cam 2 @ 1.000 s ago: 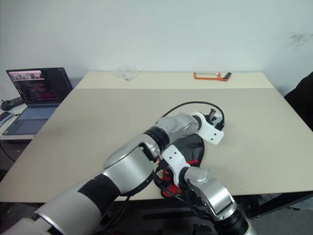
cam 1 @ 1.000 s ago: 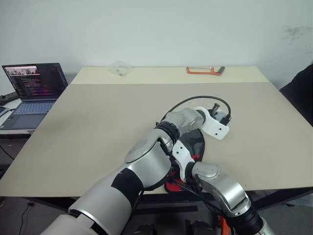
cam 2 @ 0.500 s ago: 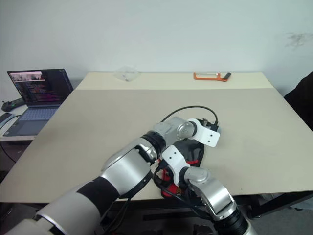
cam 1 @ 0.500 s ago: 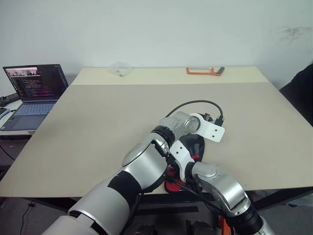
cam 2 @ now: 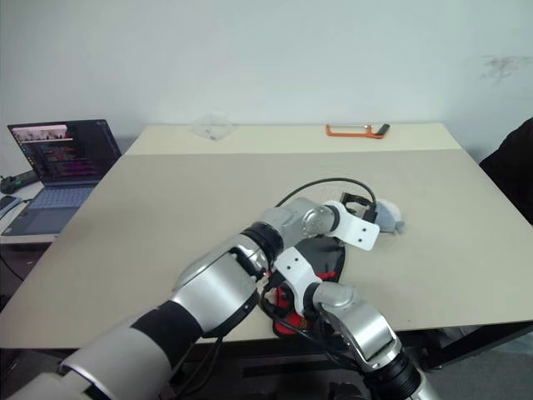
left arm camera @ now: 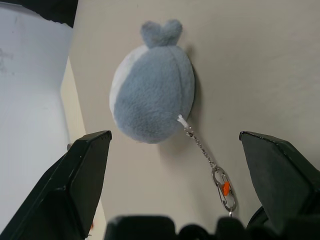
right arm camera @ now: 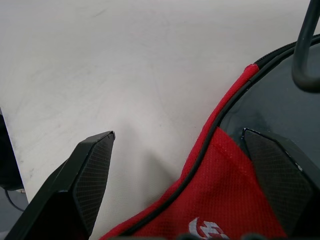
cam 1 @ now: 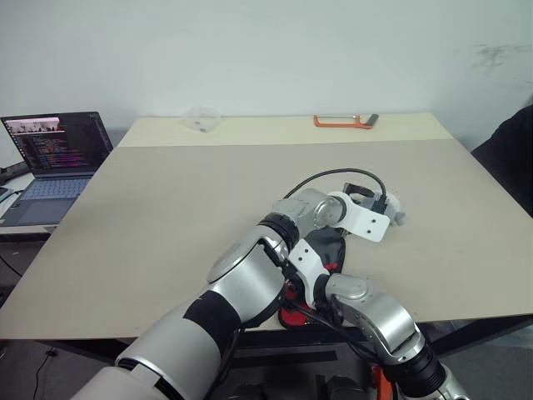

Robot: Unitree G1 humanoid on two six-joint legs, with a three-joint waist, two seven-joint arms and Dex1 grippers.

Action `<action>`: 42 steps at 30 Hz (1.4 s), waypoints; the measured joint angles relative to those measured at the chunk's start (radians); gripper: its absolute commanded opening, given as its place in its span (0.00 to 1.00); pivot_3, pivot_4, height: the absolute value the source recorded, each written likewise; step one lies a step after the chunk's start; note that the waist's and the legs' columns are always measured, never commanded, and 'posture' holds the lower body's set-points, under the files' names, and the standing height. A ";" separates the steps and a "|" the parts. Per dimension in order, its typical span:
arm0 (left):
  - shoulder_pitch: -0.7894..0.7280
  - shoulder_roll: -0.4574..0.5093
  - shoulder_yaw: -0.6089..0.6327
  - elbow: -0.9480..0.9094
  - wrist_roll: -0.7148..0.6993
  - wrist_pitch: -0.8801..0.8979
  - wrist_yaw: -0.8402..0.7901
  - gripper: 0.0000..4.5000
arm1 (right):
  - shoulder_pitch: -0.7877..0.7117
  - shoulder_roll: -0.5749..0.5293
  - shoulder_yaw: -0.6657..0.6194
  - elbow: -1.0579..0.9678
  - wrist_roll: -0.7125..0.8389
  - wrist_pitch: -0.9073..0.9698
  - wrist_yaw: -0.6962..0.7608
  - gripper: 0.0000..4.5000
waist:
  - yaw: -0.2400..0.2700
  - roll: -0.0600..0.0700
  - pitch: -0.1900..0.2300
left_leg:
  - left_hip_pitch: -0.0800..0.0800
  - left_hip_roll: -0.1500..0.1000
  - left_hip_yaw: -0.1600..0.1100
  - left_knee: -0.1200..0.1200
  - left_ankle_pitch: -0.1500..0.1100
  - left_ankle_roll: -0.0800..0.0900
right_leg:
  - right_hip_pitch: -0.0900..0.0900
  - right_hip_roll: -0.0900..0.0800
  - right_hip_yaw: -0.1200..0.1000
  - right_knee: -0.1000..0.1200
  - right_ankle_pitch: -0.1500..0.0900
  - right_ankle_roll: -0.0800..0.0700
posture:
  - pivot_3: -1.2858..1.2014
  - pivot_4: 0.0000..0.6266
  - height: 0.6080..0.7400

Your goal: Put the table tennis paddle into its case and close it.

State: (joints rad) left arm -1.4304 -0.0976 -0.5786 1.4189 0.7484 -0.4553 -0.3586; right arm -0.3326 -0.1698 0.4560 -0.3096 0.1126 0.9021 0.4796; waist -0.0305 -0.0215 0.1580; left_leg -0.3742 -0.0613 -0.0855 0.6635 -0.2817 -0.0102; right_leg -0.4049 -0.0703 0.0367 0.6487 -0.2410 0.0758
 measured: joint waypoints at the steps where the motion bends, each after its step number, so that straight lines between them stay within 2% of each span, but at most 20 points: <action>1: -0.005 0.005 0.000 0.000 0.000 0.000 0.008 1.00 | 0.000 0.000 0.000 0.001 0.000 -0.001 0.000 1.00 | 0.000 0.000 0.000 | 0.000 0.000 0.000 0.000 0.000 0.000 | 0.000 0.000 0.000 0.000 0.000 0.000 | 0.52 0.24 1.00; 8: -0.058 0.103 0.081 -0.004 -0.055 0.063 0.066 1.00 | -0.015 -0.004 -0.005 0.028 0.010 -0.020 0.018 1.00 | -0.005 0.000 0.000 | 0.002 0.001 0.001 0.000 0.000 0.000 | 0.001 0.001 0.001 0.001 0.000 0.001 | 0.52 0.24 1.00; 17: -0.050 0.238 0.216 -0.006 -0.163 0.122 0.048 1.00 | -0.054 0.003 -0.029 0.079 0.029 -0.042 0.025 1.00 | -0.003 0.000 0.000 | 0.003 0.001 0.001 0.000 0.000 0.000 | 0.001 0.001 0.001 0.002 0.000 0.000 | 0.52 0.24 1.00; 23: 0.056 0.322 0.443 -0.032 -0.394 0.131 -0.141 1.00 | -0.092 0.009 -0.090 0.075 0.059 0.015 0.019 1.00 | -0.003 0.000 0.000 | 0.001 0.001 0.001 0.001 0.000 0.000 | -0.002 0.001 0.002 0.004 0.000 -0.001 | 0.52 0.24 1.00; 28: 0.140 0.361 0.544 -0.061 -0.519 0.133 -0.318 1.00 | -0.121 0.011 -0.174 0.024 0.110 0.104 0.008 1.00 | -0.003 0.000 0.000 | -0.011 -0.001 0.002 0.004 0.001 -0.001 | -0.015 -0.001 0.003 0.010 0.001 -0.001 | 0.52 0.24 1.00; 34: 0.234 0.361 0.606 -0.095 -0.628 0.144 -0.505 1.00 | -0.153 -0.004 -0.331 -0.129 0.223 0.231 0.000 1.00 | -0.002 0.000 0.000 | -0.013 0.000 0.002 0.003 0.000 0.000 | -0.017 -0.001 0.003 0.010 0.001 -0.001 | 0.52 0.24 1.00; 39: 0.270 0.355 0.588 -0.121 -0.628 0.139 -0.547 1.00 | -0.156 -0.031 -0.459 -0.217 0.332 0.326 0.003 1.00 | -0.002 0.000 0.000 | -0.012 0.000 0.002 0.003 0.000 0.000 | -0.016 -0.001 0.003 0.010 0.001 -0.001 | 0.52 0.24 1.00; 42: 0.282 0.331 0.575 -0.122 -0.625 0.137 -0.549 1.00 | -0.159 -0.088 -0.527 -0.225 0.351 0.331 -0.007 1.00 | -0.001 -0.001 0.001 | -0.012 -0.001 0.003 0.003 0.000 0.000 | -0.016 -0.001 0.003 0.010 0.001 -0.001 | 0.52 0.24 1.00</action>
State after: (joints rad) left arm -1.1479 0.2331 -0.0039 1.2972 0.1234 -0.3185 -0.9078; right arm -0.4915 -0.2582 -0.0710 -0.5350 0.4638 1.2332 0.4727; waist -0.0311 -0.0221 0.1585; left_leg -0.3863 -0.0619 -0.0829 0.6668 -0.2814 -0.0103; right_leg -0.4211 -0.0710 0.0393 0.6589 -0.2403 0.0745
